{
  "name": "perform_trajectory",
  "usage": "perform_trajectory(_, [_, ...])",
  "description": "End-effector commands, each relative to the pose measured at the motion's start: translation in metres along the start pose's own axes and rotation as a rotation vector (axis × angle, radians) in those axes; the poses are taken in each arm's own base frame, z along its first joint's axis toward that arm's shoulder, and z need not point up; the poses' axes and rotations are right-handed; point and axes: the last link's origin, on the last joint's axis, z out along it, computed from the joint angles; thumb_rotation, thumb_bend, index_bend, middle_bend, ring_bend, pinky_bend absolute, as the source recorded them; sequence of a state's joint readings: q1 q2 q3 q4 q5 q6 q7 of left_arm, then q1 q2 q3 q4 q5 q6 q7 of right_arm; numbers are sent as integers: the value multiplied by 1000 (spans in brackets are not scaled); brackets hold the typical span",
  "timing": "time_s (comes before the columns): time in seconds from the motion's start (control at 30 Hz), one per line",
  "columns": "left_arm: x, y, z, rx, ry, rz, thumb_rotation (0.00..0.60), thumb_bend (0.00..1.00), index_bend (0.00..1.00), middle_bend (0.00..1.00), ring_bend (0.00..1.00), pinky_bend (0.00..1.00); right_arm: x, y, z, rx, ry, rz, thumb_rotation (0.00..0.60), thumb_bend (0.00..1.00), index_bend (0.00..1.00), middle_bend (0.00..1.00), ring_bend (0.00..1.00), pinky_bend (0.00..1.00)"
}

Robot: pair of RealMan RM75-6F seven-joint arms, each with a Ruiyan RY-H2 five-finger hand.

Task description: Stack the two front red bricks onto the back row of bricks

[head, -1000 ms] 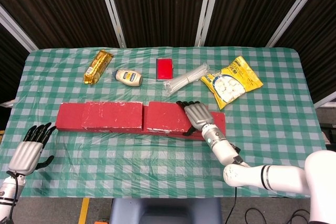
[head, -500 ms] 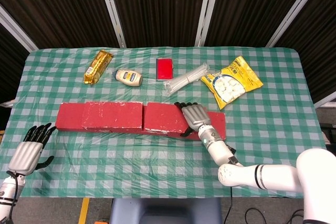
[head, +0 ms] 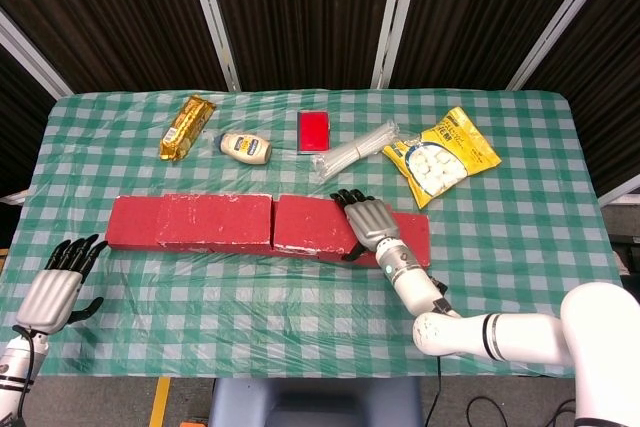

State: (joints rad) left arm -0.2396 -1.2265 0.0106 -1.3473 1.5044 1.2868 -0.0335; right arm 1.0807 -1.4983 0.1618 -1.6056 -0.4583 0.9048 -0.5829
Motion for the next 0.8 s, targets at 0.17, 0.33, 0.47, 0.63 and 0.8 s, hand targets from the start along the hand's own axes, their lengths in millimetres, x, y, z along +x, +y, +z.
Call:
perform_trajectory(0.17, [0, 0, 0, -1, -1, -2, 600, 292, 0, 0, 0, 6, -1, 0, 0, -5, -7, -3, 600, 110, 0, 81, 89, 290])
perform_trajectory(0.33, [0, 0, 0, -1, -3, -1, 600, 291, 0, 0, 0, 5, -2, 1, 0, -15, -25, -3, 600, 110, 0, 8, 5, 157])
perform_trajectory(0.47, [0, 0, 0, -1, -3, -2, 600, 291, 0, 0, 0, 5, -2, 2, 0, -25, -31, -2, 600, 103, 0, 0, 0, 117])
perform_trajectory(0.63, [0, 0, 0, -1, -3, -2, 600, 290, 0, 0, 0, 5, 0, 3, -2, -37, -33, 0, 600, 70, 0, 0, 0, 106])
perform_trajectory(0.8, [0, 1, -1, -3, -2, -1, 600, 292, 0, 0, 0, 5, 7, 3, -10, -18, -19, 27, 600, 53, 0, 0, 0, 89])
